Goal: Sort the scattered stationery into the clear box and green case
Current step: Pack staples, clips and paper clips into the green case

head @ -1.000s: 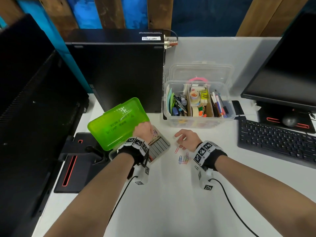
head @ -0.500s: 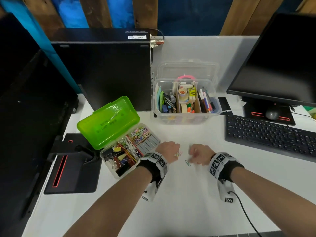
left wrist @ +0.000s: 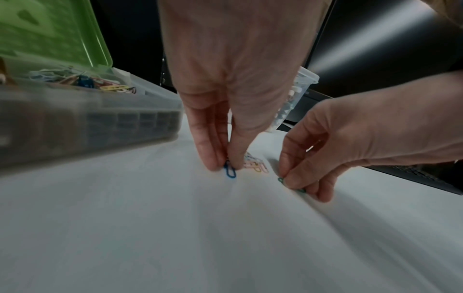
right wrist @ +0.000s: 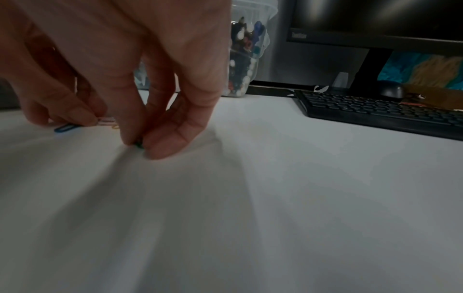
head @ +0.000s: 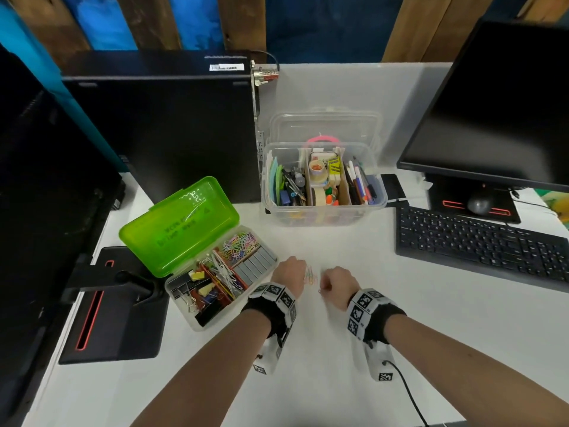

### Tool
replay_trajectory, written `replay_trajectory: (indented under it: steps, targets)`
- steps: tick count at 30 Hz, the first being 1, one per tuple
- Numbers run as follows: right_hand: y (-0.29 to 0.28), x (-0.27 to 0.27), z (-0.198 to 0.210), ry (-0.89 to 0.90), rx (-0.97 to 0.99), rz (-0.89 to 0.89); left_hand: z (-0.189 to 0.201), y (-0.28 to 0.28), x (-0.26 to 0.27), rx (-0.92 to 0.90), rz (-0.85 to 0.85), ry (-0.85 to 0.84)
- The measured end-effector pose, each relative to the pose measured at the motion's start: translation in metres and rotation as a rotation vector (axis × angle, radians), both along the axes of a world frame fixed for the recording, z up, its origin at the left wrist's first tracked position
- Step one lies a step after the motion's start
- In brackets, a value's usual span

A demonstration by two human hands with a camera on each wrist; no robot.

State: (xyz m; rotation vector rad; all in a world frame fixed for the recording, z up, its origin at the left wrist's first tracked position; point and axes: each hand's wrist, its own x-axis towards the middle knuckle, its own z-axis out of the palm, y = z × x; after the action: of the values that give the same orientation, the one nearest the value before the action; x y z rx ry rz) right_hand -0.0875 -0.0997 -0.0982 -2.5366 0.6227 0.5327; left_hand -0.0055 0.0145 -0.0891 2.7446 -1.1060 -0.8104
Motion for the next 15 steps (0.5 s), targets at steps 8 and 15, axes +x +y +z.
replay_trajectory:
  steps: [8,15]
  targets:
    - [-0.01,0.005,0.005,-0.016,0.024,0.149,0.008,0.0,0.006,-0.022,0.0,-0.051]
    - [-0.023,0.033,0.013,-0.111,0.186,0.127,0.008,-0.004,0.012,0.0,-0.006,-0.141]
